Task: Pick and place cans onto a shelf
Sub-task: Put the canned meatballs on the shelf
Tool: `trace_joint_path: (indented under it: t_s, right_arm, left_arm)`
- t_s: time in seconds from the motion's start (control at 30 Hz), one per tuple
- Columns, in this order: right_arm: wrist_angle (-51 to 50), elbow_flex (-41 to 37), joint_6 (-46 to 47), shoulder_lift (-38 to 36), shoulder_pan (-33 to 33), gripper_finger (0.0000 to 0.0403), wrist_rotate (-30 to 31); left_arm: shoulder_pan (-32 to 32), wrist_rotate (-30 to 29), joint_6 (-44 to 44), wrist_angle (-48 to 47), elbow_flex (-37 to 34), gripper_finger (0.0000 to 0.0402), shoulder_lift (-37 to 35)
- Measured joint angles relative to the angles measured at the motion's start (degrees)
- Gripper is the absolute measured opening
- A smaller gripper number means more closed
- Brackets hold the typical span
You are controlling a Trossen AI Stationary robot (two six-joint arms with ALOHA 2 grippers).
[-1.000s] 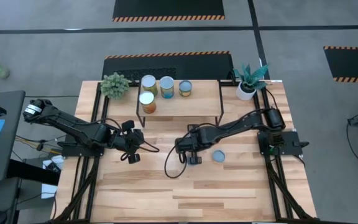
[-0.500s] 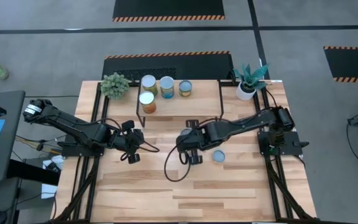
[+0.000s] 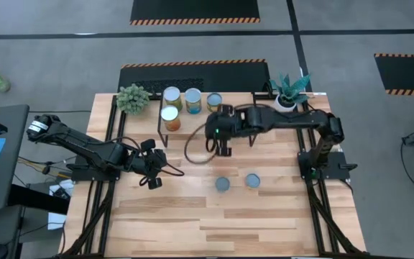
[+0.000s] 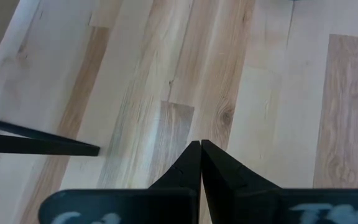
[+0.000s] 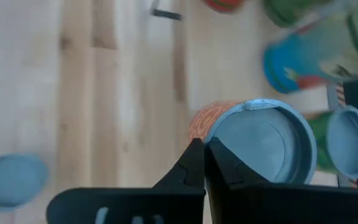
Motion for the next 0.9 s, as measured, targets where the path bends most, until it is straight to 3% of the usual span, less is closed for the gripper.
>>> trace_joint_path:
  t_s: [0.3,0.6,0.9]
  right_arm:
    - [1.42,0.0,-2.28,0.0,-6.71,0.0012,-7.9]
    - [1.37,0.0,-2.29,0.02,-7.19,0.005,-8.01]
    - [2.82,0.09,-2.74,1.09,-7.73,0.0056,-7.88]
  left_arm:
    - [-0.02,-0.02,0.0,-0.01,0.0,0.0,0.0]
    - [-0.02,-0.02,0.0,-0.01,0.0,0.0,0.0]
    - [0.0,-0.01,0.0,0.01,0.0,0.0,0.0]
